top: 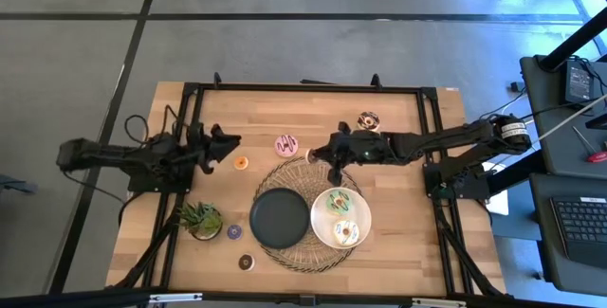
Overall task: Pick & Place donuts
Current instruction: Put the small brown donut on the black plate
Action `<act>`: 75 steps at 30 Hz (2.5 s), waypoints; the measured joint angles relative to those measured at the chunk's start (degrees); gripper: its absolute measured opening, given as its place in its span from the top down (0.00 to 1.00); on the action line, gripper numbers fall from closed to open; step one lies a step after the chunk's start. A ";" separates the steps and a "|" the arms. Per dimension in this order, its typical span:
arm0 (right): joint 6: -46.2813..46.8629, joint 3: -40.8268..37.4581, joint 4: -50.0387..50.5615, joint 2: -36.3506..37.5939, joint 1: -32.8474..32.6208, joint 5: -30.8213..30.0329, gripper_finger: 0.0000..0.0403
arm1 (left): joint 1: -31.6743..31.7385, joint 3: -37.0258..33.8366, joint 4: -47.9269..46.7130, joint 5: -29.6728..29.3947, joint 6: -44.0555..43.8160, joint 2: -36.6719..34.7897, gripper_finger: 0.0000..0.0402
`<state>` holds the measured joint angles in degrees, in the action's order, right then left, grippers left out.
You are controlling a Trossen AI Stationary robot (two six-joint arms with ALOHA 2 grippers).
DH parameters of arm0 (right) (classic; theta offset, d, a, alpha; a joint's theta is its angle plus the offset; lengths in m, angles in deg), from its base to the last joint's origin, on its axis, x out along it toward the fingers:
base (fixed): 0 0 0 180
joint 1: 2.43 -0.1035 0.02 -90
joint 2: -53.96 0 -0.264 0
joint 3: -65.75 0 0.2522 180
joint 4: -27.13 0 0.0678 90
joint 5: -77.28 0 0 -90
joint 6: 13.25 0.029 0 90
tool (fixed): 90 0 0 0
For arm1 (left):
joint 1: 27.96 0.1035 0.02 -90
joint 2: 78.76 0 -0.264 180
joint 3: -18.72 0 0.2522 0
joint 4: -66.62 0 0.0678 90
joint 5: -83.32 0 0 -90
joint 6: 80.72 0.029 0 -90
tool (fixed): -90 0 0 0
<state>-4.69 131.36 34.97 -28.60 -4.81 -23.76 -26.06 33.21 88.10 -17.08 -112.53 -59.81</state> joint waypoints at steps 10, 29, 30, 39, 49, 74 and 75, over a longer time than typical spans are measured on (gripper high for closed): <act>-1.62 0.02 -6.00 -4.12 -1.51 1.96 0.93 | -9.37 11.52 10.20 -2.25 16.54 26.27 0.68; -1.32 9.24 11.65 -16.59 -3.83 1.68 0.93 | -12.40 42.63 -27.81 -11.89 9.11 61.27 0.68; -1.26 9.25 11.77 -17.00 -3.84 1.68 0.93 | -12.40 43.23 -28.07 -11.89 8.51 61.92 0.68; -1.14 9.22 10.84 -18.25 -3.81 1.64 0.93 | -12.36 44.46 -29.87 -10.02 -0.40 66.87 0.68; -1.38 9.20 7.83 -18.12 -3.81 1.64 0.93 | -12.27 44.46 -27.83 -9.89 -5.42 70.07 0.68; -0.89 9.15 6.64 -18.12 -3.84 2.54 0.93 | -12.27 44.46 -27.37 -9.46 -4.94 70.12 0.95; -0.93 9.14 6.66 -18.12 -3.84 3.56 0.93 | -12.27 44.46 -27.38 -9.22 -4.94 70.12 0.96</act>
<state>-5.62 140.50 41.63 -46.72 -8.65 -20.20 -38.33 77.67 60.73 -26.29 -117.47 10.32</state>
